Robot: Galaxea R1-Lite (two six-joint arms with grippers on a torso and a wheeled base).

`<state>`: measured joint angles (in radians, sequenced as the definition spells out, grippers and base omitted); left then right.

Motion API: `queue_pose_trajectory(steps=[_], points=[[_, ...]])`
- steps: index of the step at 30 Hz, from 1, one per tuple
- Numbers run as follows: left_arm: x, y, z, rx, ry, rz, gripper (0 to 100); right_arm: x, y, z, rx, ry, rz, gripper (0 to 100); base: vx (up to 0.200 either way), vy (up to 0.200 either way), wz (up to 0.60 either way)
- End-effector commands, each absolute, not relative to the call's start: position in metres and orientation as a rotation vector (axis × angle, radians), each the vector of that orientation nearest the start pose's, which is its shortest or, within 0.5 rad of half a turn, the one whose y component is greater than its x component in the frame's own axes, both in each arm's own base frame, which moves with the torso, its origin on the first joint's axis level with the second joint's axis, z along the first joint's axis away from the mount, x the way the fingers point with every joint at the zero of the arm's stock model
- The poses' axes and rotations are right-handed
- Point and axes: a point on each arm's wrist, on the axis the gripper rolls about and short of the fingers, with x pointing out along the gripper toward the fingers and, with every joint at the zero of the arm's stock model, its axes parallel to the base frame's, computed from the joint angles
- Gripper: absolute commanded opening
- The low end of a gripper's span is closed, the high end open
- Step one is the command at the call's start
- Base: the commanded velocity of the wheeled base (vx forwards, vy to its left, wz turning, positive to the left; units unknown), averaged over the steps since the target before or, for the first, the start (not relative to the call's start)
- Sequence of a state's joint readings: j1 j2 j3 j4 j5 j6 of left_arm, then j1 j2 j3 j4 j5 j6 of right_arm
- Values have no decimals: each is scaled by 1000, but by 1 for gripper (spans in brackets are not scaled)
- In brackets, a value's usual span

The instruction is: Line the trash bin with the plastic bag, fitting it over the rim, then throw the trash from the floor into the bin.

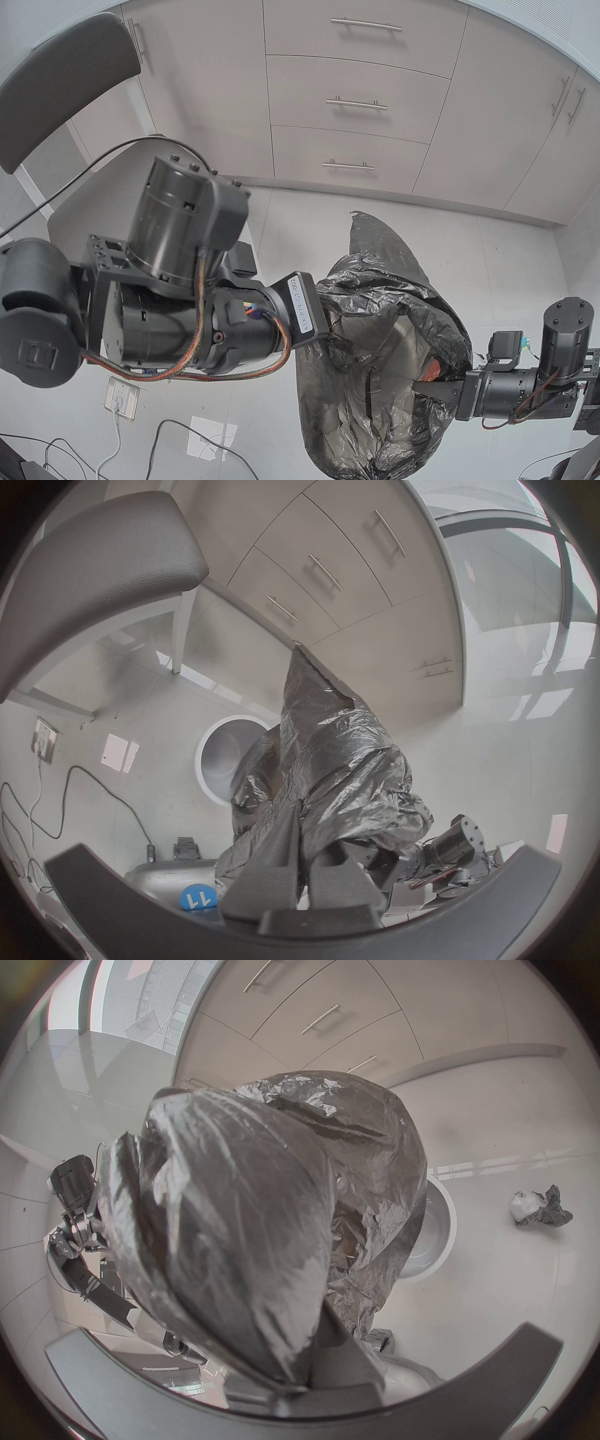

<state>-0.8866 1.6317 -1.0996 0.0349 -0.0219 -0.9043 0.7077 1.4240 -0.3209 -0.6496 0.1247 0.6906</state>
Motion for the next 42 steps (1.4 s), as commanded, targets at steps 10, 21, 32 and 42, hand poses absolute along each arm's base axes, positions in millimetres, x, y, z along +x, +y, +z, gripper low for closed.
queue_pose_trajectory(steps=[10,21,32,42], points=[[236,-224,164,-545,955,-442,0,192,141,70,478,793,560,0,0,0,0],[248,-231,128,-513,953,-443,0,215,133,27,483,731,555,0,0,0,0],[251,-236,103,-497,981,-434,0,205,126,14,477,717,559,0,0,0,0],[249,-232,68,-484,997,-418,0,185,115,-2,450,819,511,0,0,0,0]])
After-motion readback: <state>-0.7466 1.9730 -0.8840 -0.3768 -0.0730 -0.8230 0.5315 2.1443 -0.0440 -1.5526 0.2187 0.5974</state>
